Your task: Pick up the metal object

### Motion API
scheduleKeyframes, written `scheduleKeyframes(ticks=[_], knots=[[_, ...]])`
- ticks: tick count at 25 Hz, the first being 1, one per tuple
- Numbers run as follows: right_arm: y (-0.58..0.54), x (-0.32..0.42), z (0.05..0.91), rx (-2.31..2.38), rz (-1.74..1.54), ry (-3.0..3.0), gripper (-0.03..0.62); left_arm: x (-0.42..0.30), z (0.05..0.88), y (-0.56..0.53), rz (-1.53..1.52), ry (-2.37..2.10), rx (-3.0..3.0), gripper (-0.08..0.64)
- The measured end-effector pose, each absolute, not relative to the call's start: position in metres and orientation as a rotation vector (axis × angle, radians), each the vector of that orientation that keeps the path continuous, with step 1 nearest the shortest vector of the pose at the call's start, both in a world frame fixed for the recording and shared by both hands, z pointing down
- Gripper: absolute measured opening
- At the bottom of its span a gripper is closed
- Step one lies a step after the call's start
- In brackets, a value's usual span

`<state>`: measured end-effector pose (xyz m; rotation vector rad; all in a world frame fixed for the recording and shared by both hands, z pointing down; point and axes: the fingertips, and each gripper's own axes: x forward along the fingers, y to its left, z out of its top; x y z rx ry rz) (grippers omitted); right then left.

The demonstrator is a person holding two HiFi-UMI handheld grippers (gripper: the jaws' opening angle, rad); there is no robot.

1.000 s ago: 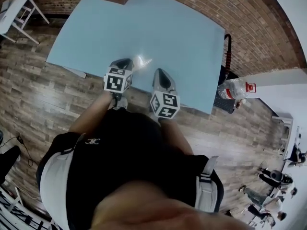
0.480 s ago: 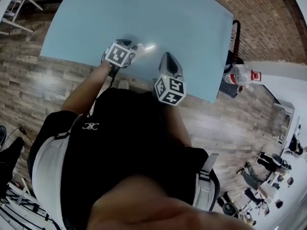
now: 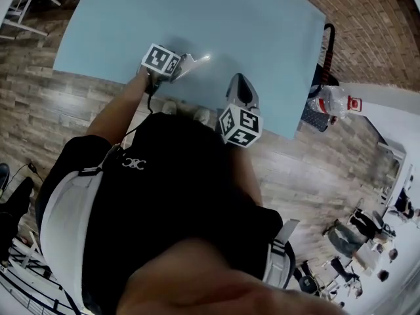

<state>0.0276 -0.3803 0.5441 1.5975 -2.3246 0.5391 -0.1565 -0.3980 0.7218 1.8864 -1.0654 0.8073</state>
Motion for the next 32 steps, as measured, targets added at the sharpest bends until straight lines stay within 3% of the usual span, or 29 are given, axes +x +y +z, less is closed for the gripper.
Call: scheduleKeyframes(ticks=[10, 13, 22, 32], knots=[[-0.372, 0.062, 0.557, 1.610, 0.585, -2.283, 0.014, -0.141, 0.745, -0.393, 0.763, -0.930, 1.823, 0.144], [-0.373, 0.069, 0.559, 1.616, 0.592, -2.274, 0.014, -0.135, 0.742, -0.392, 0.677, -0.914, 1.795, 0.084], [-0.382, 0.075, 0.560, 1.596, 0.599, -2.288, 0.014, -0.125, 0.724, -0.393, 0.490, -0.931, 1.800, 0.011], [-0.387, 0.059, 0.553, 1.535, 0.574, -2.354, 0.014, -0.130, 0.669, -0.405, 0.482, -1.168, 1.940, 0.006]])
